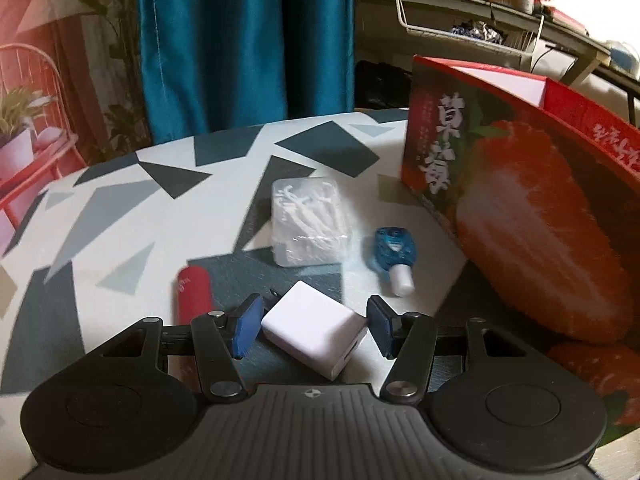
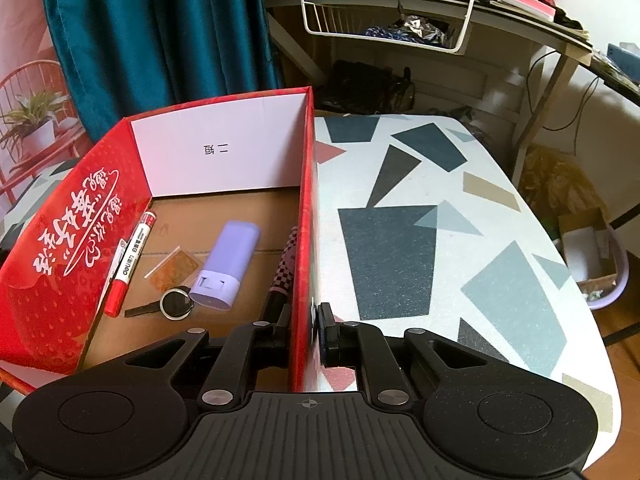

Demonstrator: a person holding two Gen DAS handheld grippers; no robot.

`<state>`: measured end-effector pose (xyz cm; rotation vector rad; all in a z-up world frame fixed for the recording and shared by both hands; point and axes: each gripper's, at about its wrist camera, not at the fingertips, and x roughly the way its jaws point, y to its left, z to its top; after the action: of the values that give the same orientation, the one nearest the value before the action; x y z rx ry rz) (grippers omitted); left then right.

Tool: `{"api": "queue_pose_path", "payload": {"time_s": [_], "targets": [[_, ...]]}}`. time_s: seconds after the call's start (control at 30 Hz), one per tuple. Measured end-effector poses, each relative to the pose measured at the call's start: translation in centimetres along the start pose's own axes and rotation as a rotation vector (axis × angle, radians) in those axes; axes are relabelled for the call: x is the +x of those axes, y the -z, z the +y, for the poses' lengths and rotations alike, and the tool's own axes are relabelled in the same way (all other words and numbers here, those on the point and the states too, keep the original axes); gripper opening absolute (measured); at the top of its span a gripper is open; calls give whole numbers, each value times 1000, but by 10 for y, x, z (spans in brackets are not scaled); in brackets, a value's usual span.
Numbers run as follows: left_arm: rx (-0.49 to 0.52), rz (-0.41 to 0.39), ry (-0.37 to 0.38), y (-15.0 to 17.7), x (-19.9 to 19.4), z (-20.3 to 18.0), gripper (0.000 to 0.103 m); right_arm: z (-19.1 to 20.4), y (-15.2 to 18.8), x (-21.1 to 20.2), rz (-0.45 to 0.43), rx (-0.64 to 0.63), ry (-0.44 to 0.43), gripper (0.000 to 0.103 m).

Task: Organize rigid objects
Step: 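Move the left tool back toward the remaining small items, then close the left gripper on the white charger and lift it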

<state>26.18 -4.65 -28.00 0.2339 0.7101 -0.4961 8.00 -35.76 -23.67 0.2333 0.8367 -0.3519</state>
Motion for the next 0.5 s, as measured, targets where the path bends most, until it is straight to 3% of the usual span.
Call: {"api": "queue_pose_path", "payload": {"time_s": [0.23,0.43,0.5], "targets": [[-53,23,44,3,-2,-10,60,0,0,0,0,3,0,10],[-138,33,7,13,-11,-13,61,0,0,0,-1,1,-6,11],[-167,37,5,16,-13,-12,66,0,0,1,-1,0,-5,11]]}}
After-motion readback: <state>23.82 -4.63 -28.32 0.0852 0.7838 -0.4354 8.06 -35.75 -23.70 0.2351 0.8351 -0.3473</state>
